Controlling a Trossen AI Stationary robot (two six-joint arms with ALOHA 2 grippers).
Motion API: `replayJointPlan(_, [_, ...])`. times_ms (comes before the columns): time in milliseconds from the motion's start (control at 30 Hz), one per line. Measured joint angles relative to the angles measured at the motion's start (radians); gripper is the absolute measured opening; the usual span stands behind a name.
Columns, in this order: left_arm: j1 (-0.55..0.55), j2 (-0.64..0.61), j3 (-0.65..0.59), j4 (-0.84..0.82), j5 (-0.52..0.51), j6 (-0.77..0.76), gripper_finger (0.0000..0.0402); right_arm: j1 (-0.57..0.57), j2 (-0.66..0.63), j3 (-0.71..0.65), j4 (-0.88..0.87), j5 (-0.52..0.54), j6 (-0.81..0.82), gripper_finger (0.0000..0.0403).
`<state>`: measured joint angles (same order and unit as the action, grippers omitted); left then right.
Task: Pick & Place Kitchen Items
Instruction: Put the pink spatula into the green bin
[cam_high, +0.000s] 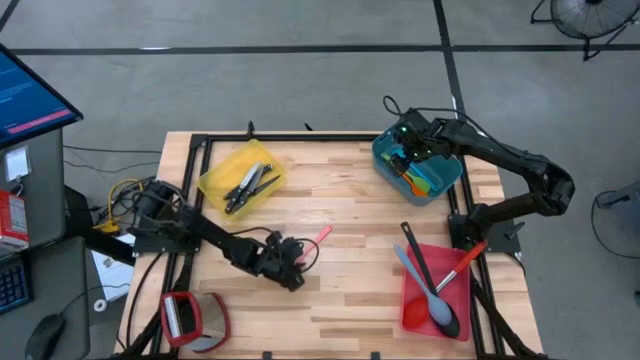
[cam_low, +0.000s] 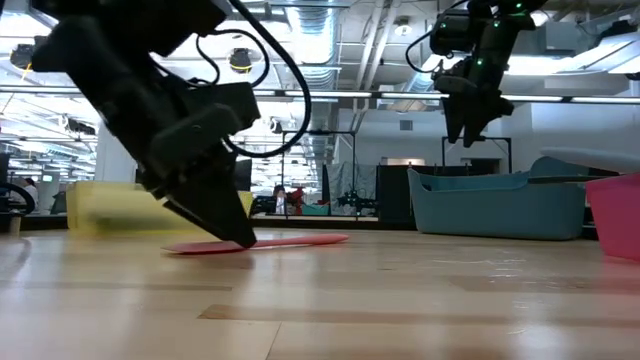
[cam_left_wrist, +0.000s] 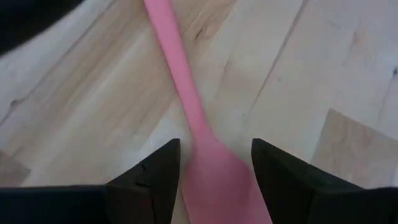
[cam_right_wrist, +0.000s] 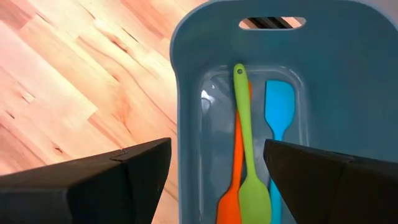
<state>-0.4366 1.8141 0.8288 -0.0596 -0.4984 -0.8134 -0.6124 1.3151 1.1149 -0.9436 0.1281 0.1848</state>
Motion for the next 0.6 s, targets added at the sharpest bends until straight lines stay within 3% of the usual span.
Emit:
replayJointPlan(433, [-0.075, -0.003, 0.004, -0.148, 0.010, -0.059, 0.0175, 0.004, 0.000, 0.000, 0.006, 0.000, -0.008, 0.0254])
replayJointPlan(600, [-0.063, 0.011, 0.001, -0.178, 0.042, -0.061, 0.0145, 0.004, 0.000, 0.000, 0.007, 0.000, -0.010, 0.0254])
